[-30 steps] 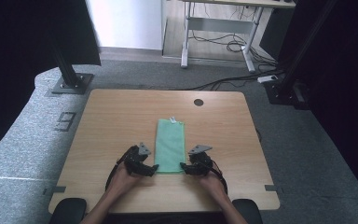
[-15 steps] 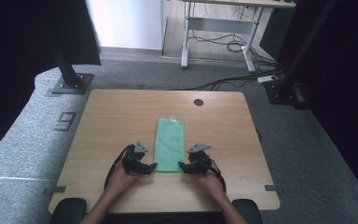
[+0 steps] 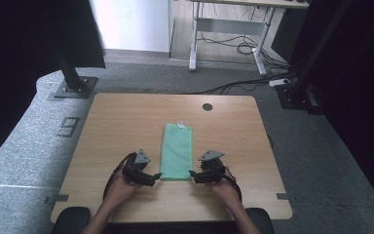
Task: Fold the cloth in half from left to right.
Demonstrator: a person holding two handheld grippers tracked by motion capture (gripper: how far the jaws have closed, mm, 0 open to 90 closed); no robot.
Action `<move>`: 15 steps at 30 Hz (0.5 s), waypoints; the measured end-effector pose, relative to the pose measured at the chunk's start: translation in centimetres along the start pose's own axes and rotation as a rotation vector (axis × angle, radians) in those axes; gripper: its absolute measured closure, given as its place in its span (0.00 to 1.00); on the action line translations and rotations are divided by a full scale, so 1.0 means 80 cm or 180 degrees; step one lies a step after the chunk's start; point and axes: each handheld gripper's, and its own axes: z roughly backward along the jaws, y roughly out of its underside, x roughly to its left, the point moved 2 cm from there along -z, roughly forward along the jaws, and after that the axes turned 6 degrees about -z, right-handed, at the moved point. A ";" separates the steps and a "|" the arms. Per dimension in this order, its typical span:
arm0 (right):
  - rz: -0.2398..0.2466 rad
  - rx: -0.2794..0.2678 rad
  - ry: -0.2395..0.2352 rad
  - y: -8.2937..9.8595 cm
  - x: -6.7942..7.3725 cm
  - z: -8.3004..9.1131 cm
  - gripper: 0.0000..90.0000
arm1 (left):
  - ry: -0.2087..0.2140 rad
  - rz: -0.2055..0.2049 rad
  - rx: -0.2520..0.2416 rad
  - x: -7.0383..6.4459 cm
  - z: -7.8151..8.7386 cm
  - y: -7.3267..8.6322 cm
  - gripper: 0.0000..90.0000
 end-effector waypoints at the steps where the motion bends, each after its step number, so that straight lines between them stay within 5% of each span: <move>1: 0.0000 -0.0011 0.0014 0.001 -0.003 0.004 0.23 | -0.0027 -0.0010 0.0026 0.001 0.002 0.003 0.10; 6: -0.0082 0.0012 0.0027 0.013 -0.018 0.018 0.16 | -0.0025 0.0131 0.0012 0.009 0.012 0.022 0.07; 15: -0.0270 0.0090 0.0005 0.036 -0.036 0.022 0.06 | -0.0064 0.0170 0.0130 0.016 0.005 0.044 0.00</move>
